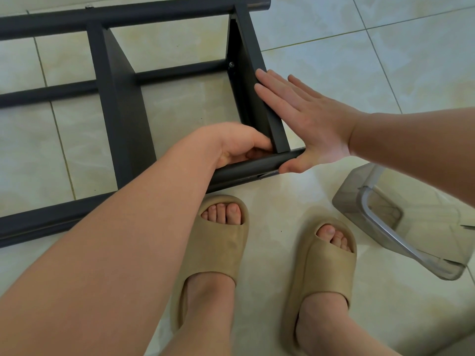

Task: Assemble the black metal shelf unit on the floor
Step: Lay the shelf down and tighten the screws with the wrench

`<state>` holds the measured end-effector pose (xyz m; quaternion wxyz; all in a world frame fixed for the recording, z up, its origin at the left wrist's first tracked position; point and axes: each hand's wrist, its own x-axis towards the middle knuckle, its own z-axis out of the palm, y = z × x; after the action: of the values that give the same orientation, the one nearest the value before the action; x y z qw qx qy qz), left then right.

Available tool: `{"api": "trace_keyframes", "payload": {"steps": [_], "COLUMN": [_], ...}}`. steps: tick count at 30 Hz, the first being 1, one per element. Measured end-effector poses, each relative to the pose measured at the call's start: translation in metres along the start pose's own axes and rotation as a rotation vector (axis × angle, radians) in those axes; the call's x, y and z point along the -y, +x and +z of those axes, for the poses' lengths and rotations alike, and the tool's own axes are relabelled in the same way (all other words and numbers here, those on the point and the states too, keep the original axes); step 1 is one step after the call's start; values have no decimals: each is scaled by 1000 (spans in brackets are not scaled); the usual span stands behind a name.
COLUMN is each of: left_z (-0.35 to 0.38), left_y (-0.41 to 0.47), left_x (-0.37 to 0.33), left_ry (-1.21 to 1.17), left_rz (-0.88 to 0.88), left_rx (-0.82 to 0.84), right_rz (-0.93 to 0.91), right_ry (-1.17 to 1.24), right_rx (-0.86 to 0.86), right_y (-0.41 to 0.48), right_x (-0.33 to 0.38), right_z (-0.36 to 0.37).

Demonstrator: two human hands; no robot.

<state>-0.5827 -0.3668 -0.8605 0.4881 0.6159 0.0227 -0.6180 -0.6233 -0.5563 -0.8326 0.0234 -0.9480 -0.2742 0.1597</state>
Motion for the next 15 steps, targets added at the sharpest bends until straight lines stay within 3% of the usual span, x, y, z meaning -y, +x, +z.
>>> {"api": "trace_keyframes", "payload": {"steps": [8,15], "left_z": [-2,-1], "left_y": [-3,2], "left_x": [0,2], "left_ry": [-64,21], "left_rz": [3,58], "left_rx": [59,-39], "right_rz": [0,-2], "right_ry": [6,12], "right_rx": [-2,-5], "right_y": [-1,0], "right_x": [0,-1], "right_z": [0,1]}}
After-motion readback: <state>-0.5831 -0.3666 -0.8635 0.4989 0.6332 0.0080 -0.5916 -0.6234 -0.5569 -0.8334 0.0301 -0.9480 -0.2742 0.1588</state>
